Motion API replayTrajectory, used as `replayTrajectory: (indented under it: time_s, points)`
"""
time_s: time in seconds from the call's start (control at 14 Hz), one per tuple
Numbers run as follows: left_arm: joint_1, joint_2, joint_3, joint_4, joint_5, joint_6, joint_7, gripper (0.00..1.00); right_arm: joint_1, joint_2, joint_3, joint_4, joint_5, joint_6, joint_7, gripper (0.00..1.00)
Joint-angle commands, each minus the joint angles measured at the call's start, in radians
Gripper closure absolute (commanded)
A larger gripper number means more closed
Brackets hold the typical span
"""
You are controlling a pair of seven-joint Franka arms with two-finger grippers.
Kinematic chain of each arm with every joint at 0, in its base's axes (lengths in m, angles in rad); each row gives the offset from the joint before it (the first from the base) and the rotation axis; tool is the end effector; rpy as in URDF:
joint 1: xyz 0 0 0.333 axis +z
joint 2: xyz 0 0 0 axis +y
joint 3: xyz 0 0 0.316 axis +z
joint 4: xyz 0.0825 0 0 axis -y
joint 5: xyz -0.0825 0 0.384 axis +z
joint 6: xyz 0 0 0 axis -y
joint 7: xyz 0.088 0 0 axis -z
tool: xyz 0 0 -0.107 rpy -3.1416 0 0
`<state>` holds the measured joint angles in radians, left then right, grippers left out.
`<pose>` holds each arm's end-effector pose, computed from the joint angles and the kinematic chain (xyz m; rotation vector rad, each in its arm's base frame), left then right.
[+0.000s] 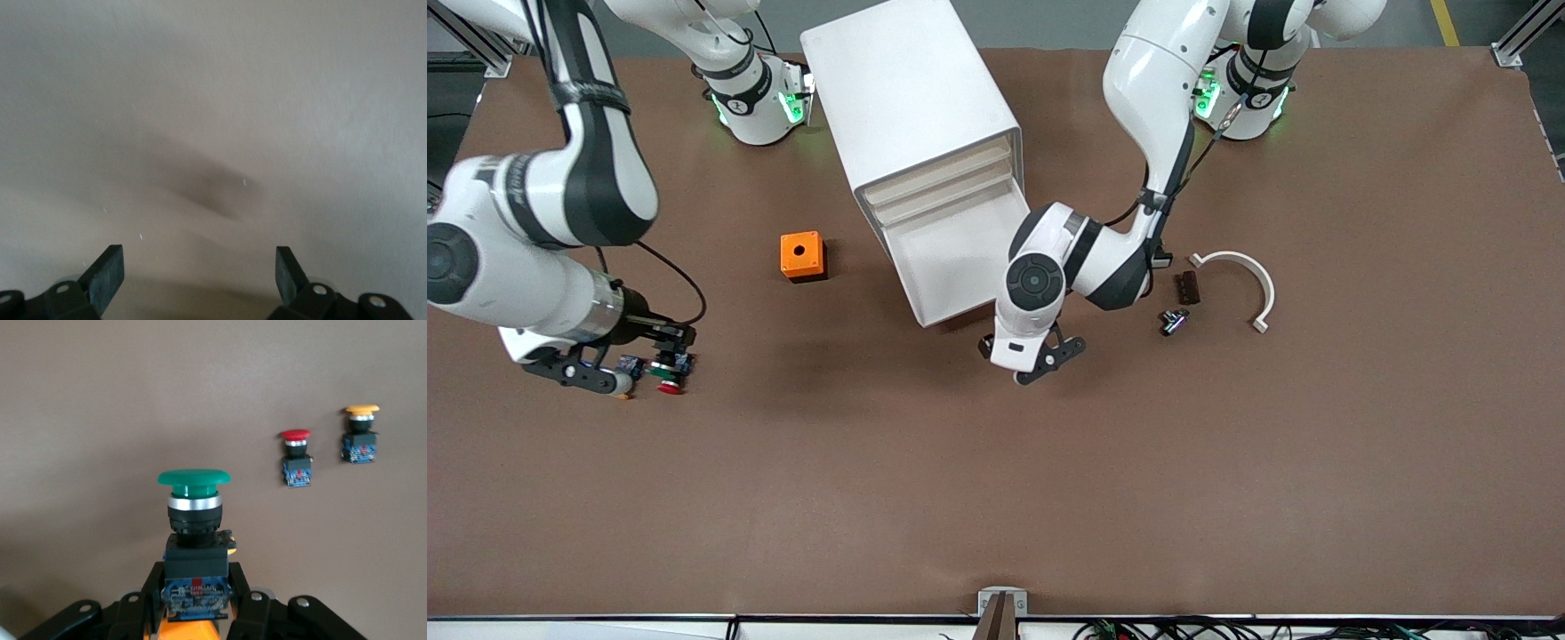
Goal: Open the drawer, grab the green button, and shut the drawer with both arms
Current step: 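Carry the green button toward the red button while the left gripper pushes the drawer, then lower the green button beside the red button and open the right gripper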
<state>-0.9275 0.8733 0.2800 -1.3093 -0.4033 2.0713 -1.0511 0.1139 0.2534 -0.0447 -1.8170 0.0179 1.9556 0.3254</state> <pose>0.5446 -0.4969 0.2197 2.9979 0.8036 -0.2255 0.6092 0.0449 0.3904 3.0920 -0.4091 -0.1768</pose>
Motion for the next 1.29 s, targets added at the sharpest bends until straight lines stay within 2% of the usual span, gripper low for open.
replayTrajectory:
  time_s: [0.0, 0.21, 0.43, 0.64, 0.93, 1.22]
  points:
    - [0.003, -0.013, -0.015, 0.004, 0.024, -0.02, 0.0, 0.0, -0.014, -0.062, 0.019, -0.16, -0.026, 0.158, -0.012, 1.0]
    - [0.003, -0.023, -0.03, 0.005, 0.018, -0.02, 0.0, 0.0, -0.019, -0.045, 0.019, -0.205, -0.029, 0.267, -0.014, 1.0]
    - [0.006, -0.03, -0.028, 0.005, 0.023, -0.02, 0.0, 0.0, -0.042, -0.019, 0.019, -0.277, -0.087, 0.394, -0.014, 1.0]
    - [0.004, -0.037, -0.03, 0.005, 0.02, -0.022, 0.002, 0.0, -0.05, 0.021, 0.017, -0.323, -0.098, 0.489, -0.022, 1.0]
    - [0.003, -0.037, -0.038, 0.005, 0.02, -0.022, 0.002, 0.0, -0.059, 0.093, 0.017, -0.324, -0.104, 0.554, -0.023, 1.0]
    - [0.004, -0.037, -0.087, 0.005, 0.023, -0.022, 0.003, 0.0, -0.059, 0.141, 0.017, -0.326, -0.105, 0.583, -0.023, 1.0]
